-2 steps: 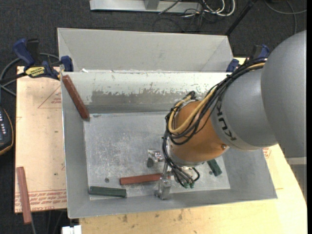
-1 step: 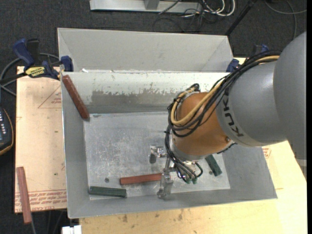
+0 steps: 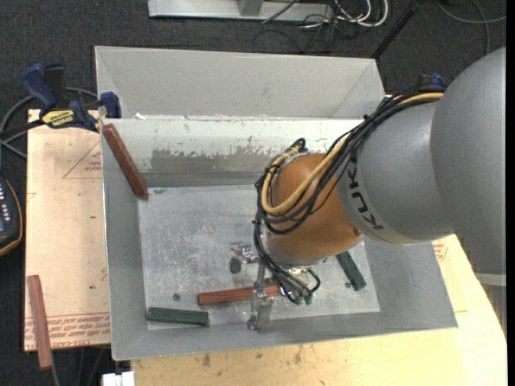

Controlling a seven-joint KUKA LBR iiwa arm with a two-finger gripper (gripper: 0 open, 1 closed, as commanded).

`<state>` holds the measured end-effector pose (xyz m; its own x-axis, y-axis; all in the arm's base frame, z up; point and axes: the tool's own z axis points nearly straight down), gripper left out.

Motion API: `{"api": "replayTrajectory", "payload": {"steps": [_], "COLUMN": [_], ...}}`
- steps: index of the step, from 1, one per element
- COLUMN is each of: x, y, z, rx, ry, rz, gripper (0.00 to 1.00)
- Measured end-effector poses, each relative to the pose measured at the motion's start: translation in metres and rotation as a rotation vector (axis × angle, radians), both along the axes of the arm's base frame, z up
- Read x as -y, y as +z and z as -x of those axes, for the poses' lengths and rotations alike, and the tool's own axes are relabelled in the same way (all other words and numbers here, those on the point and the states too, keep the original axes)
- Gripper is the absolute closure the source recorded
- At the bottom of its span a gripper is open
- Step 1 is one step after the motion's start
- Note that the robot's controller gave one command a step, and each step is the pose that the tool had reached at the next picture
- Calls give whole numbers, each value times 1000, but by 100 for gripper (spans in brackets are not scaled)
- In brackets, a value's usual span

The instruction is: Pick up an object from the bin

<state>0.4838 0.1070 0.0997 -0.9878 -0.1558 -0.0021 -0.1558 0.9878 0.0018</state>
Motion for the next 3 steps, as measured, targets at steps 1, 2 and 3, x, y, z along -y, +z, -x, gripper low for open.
{"api": "replayTrajectory", "payload": {"steps": [1,2,3], "x": [-12,-12,-12], "y": [-28,-27,-28], "z": [-3,-6,-4], "rx": [10,8,0], "ry": [-68,-71,-70], "rz": [-1,-1,0], "gripper": [0,0,100]}}
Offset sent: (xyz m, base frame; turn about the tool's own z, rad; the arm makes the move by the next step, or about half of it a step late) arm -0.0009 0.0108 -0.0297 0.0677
